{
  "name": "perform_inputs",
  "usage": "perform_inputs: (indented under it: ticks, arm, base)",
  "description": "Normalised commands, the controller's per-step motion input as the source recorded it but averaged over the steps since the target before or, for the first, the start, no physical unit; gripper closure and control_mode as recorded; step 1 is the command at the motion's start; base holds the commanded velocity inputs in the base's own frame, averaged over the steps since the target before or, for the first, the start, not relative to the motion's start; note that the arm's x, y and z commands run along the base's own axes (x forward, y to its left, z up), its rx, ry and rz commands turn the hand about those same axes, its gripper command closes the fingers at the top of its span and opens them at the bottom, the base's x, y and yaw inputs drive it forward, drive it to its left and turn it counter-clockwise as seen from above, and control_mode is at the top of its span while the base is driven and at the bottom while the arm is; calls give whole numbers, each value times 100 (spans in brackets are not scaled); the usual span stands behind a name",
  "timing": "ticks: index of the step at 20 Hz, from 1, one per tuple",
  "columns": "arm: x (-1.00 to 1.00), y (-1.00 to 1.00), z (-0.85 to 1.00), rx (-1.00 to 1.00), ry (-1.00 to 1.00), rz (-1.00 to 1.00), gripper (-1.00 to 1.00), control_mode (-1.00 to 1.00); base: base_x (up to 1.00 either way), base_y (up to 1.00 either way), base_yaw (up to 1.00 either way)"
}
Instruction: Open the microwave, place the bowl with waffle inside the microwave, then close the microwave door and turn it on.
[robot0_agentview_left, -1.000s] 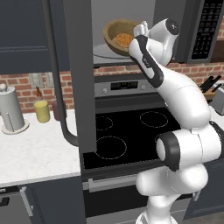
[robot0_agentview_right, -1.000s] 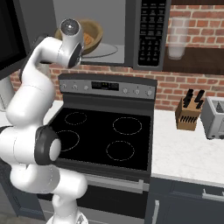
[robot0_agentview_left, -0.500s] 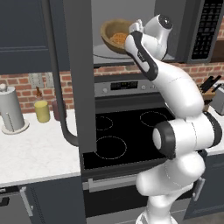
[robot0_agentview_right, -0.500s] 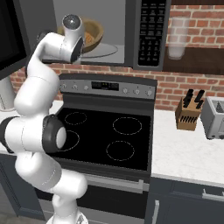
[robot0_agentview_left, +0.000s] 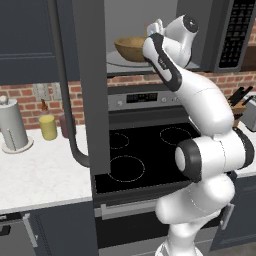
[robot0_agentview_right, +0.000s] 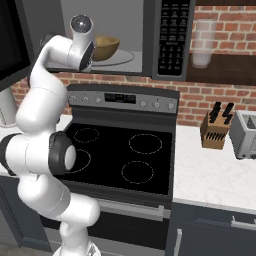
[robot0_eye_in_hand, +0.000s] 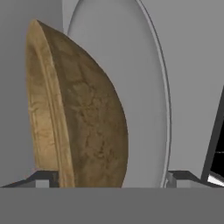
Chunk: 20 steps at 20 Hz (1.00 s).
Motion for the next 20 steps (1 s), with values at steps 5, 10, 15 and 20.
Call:
perform_inputs:
  ticks: [5,10,15,20]
  arm:
    - [-36,-1,0,9,-25,8,-100,-100]
    - [-64,-11,-1,7,-23,12,-100,-100]
    - [-78,-19,-18,0,-13,9,-100,-100]
    - [-88,-27,-8,-2,-10,2,-100,-100]
  base:
    - [0,0,0]
    - [0,0,0]
    - [0,0,0]
    - [0,0,0]
